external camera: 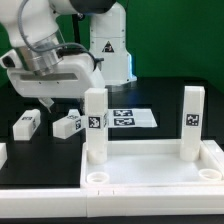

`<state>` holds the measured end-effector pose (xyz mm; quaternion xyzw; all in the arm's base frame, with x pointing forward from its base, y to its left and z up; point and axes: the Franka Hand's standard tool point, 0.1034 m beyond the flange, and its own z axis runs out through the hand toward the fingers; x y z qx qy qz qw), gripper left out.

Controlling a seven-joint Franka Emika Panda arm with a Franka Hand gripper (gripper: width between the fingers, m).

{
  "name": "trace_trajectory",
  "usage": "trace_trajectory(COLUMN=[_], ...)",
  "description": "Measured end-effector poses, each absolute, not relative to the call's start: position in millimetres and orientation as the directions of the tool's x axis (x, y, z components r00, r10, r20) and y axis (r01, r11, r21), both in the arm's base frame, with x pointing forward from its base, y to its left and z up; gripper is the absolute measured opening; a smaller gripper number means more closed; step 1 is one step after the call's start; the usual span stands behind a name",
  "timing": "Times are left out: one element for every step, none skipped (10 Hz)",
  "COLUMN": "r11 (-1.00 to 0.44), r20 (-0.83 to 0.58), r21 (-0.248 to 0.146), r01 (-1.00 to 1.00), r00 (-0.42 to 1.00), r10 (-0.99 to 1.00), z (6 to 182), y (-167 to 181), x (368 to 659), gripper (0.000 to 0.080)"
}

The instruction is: Assemble desk

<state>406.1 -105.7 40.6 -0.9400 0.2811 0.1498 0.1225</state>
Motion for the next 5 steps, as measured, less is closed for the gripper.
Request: trace_trajectory(r11=[-0.810,-0.815,-0.831,-0.826,-0.814], r20=[-0.373,-0.441,-0.456,-0.501,-0.587], r21=[-0.147,-0.150,-0.148,-0.151,-0.157], r01=[-0.568,-0.560,-0.536,-0.543,-0.559], r00=[0.790,0.776,0.782,0.762,0.716], r10=[-0.487,-0.451,-0.424,-0.409,-0.379], z=[38.9,40.7,42.6,41.3,40.5], y=[-104.5,-103.4,-103.6,-102.0,-101.1], x=[403.5,397.3,402.6,399.4,393.8], gripper=[0.0649,0.0649,0.0649,0.0649,0.0649])
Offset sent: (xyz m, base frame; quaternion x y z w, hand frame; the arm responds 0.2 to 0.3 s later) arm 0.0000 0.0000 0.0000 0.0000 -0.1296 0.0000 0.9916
